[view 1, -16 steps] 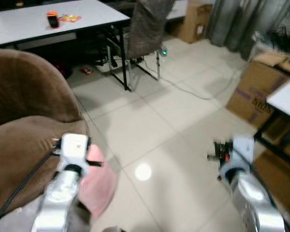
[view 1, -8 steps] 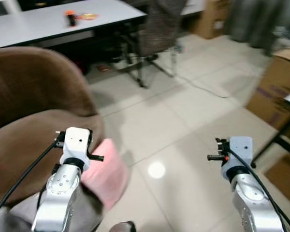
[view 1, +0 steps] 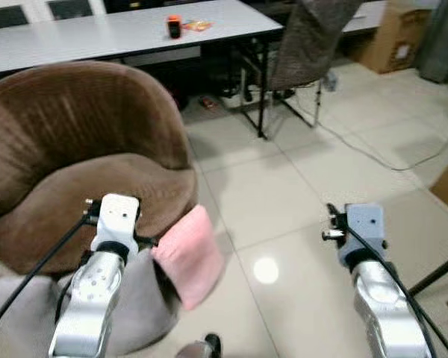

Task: Move the pillow to the sofa from floor

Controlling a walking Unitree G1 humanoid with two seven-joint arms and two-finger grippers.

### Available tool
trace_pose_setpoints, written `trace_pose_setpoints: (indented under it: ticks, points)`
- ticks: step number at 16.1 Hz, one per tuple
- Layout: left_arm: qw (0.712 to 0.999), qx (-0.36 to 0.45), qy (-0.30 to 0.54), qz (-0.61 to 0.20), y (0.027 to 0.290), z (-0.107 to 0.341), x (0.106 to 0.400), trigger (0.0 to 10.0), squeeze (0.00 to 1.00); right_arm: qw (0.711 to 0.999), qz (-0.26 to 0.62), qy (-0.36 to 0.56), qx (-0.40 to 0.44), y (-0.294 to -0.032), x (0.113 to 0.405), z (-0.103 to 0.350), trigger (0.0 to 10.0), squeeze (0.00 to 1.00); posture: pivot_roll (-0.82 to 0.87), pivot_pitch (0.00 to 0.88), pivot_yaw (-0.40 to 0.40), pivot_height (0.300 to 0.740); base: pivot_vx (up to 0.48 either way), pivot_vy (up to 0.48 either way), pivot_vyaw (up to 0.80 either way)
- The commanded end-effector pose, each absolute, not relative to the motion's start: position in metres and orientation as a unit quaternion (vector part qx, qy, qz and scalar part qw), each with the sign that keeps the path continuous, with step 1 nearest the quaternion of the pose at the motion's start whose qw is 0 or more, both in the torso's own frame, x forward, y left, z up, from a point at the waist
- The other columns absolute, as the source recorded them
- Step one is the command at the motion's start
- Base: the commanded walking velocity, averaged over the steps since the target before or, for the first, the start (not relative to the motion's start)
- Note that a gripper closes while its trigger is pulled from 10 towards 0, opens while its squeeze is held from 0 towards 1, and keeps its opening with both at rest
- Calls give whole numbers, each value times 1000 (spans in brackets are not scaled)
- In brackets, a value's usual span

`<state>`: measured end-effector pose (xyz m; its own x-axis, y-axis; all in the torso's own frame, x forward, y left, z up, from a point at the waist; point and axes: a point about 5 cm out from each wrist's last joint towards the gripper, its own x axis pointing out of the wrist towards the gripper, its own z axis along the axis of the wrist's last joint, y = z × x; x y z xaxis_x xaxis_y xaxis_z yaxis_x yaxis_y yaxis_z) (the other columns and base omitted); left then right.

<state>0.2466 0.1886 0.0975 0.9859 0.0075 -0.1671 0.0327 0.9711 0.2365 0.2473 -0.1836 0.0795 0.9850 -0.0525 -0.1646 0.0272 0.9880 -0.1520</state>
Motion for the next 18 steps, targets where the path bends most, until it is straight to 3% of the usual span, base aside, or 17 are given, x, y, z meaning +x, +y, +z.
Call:
trace_pose_setpoints:
  ticks: [1,11,15,16,18]
  points:
    - [989,125,81,-2,189,99,246,10000,0,995,-10,70,-66,-181,251,83,10000,1000,-30,28,37,740,0,0,0]
    - [991,110,76,0,184,104,241,10000,0,996,11,87,25,-177,255,83,10000,1000,-25,65,16,740,0,0,720]
    - [992,103,69,18,184,107,242,10000,0,994,-37,92,-52,-185,257,85,10000,1000,-30,70,23,740,0,0,253]
    - [991,116,62,16,184,109,242,10000,0,996,-46,69,-23,-186,257,90,10000,0,-30,72,26,740,0,0,0]
    - [991,122,58,14,183,110,241,10000,0,998,-47,32,-24,-188,256,97,10000,0,-33,71,28,740,0,-206,0]
